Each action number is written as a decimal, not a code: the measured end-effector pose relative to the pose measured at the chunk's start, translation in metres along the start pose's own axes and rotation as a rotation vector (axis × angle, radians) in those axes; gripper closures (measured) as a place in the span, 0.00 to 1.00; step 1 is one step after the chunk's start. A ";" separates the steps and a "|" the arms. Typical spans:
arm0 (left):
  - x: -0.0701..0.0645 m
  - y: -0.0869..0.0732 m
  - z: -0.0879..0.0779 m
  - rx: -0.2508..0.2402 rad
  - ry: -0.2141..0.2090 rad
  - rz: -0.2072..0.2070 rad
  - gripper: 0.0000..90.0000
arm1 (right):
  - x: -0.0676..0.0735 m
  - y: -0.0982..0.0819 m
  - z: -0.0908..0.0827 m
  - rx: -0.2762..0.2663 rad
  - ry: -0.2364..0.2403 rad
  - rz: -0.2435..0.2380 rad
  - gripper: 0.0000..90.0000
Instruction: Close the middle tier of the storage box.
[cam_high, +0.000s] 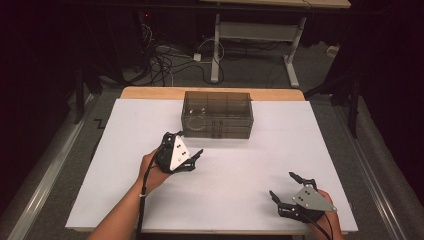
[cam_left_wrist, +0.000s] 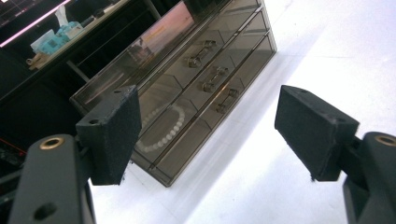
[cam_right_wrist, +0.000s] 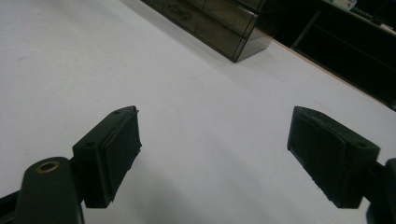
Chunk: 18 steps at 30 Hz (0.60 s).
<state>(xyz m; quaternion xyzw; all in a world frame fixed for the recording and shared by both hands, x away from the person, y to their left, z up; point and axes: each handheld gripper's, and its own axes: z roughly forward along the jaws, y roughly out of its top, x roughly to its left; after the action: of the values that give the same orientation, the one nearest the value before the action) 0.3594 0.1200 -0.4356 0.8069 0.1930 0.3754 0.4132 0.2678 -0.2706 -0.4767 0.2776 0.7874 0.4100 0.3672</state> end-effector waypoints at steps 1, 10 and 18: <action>0.000 -0.001 -0.001 0.002 0.000 0.001 0.26 | 0.000 0.000 0.000 0.001 0.000 0.001 0.20; -0.001 -0.003 -0.012 -0.005 -0.006 0.008 0.26 | 0.001 0.001 0.000 -0.002 -0.001 -0.001 0.20; -0.003 -0.004 -0.019 -0.011 -0.010 0.014 0.26 | 0.002 0.002 0.001 -0.001 0.002 -0.003 0.20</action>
<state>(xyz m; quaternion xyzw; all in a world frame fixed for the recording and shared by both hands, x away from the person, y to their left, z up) 0.3432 0.1308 -0.4331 0.8077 0.1834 0.3754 0.4159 0.2677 -0.2682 -0.4763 0.2759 0.7879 0.4104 0.3669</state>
